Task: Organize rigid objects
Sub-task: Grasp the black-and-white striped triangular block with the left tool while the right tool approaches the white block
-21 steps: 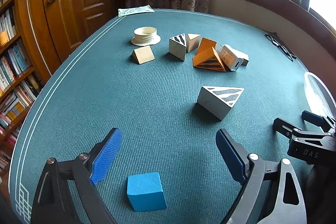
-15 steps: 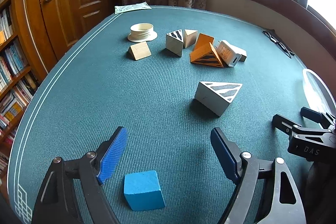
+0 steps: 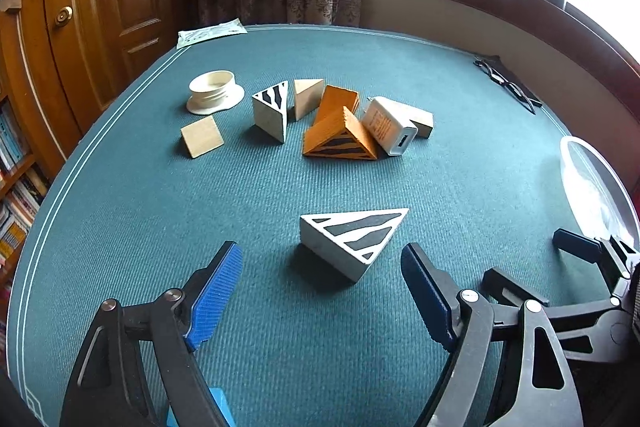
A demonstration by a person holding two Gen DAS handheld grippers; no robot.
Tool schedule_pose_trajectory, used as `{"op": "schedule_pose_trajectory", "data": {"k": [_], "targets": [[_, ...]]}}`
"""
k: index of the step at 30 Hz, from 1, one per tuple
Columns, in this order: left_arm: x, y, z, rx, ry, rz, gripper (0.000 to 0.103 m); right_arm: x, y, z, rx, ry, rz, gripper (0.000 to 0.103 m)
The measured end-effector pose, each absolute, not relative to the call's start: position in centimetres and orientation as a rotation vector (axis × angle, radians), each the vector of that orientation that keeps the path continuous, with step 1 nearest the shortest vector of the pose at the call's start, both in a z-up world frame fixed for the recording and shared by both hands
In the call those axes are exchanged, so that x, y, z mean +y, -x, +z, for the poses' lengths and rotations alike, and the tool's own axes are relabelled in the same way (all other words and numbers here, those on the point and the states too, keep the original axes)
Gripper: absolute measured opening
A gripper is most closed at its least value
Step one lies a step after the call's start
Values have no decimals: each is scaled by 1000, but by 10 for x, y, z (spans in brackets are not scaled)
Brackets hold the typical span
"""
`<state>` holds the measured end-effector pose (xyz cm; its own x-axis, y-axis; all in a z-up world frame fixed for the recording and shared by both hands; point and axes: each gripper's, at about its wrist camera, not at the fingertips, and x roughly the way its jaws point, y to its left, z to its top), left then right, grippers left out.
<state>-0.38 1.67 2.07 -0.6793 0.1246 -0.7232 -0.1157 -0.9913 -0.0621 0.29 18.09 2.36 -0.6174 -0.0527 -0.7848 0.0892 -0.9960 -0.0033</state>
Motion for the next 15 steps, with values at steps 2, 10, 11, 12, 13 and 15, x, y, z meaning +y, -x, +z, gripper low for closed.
{"op": "schedule_pose_trajectory", "data": {"k": [2,10,11,12,13,15], "targets": [[20,10,19,-4,1198,2763,82,180,-3,24,67,-1334,-2753,103],[25,29,12,-36,1229,2746,73,180,-3,24,70,-1334,-2751,103],[24,29,12,-44,1223,2741,71,180,-3,24,70,-1334,-2751,103],[23,29,13,-48,1216,2740,65,180,-3,24,69,-1334,-2751,103],[22,28,13,-53,1212,2741,59,180,-3,24,70,-1333,-2751,103],[18,28,13,-82,1203,2737,58,180,-3,24,72,-1333,-2751,103]]}}
